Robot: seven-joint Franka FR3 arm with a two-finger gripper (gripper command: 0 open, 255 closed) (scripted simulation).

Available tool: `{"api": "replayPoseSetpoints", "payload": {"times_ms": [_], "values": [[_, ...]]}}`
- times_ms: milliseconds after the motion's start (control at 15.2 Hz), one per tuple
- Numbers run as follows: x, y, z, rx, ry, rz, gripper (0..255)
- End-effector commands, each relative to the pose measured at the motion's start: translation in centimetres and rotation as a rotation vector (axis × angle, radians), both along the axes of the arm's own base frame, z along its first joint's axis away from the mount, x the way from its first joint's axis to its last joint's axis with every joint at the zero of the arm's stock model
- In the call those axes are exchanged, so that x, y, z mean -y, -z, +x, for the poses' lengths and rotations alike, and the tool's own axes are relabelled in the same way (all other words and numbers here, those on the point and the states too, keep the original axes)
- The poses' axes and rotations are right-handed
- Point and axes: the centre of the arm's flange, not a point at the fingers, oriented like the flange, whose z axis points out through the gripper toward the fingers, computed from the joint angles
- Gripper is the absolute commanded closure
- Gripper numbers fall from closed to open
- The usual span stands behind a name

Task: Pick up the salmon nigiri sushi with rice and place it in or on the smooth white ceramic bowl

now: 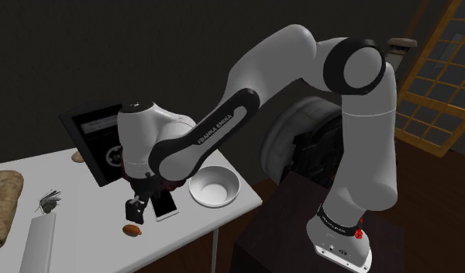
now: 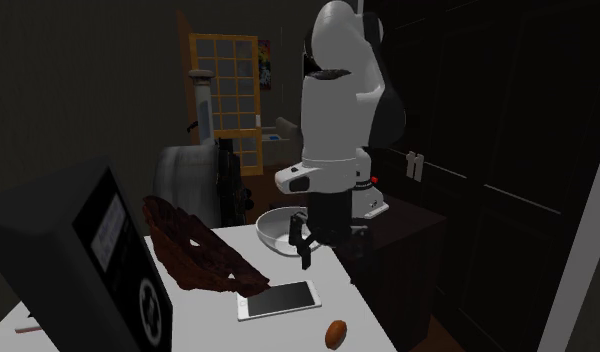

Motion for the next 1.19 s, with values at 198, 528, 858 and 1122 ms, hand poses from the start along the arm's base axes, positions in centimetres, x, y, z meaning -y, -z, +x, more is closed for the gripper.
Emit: {"api": "replayPoseSetpoints", "payload": {"times_ms": [198,528,858,1122], "values": [[-4.5,3.3,1.2,0.013,-0.031,0.000,0],[-4.7,6.0,1.3,0.013,-0.031,0.000,0],[-4.7,6.8,1.3,0.013,-0.031,0.000,0],[-4.7,6.8,1.3,0.013,-0.031,0.000,0]]}}
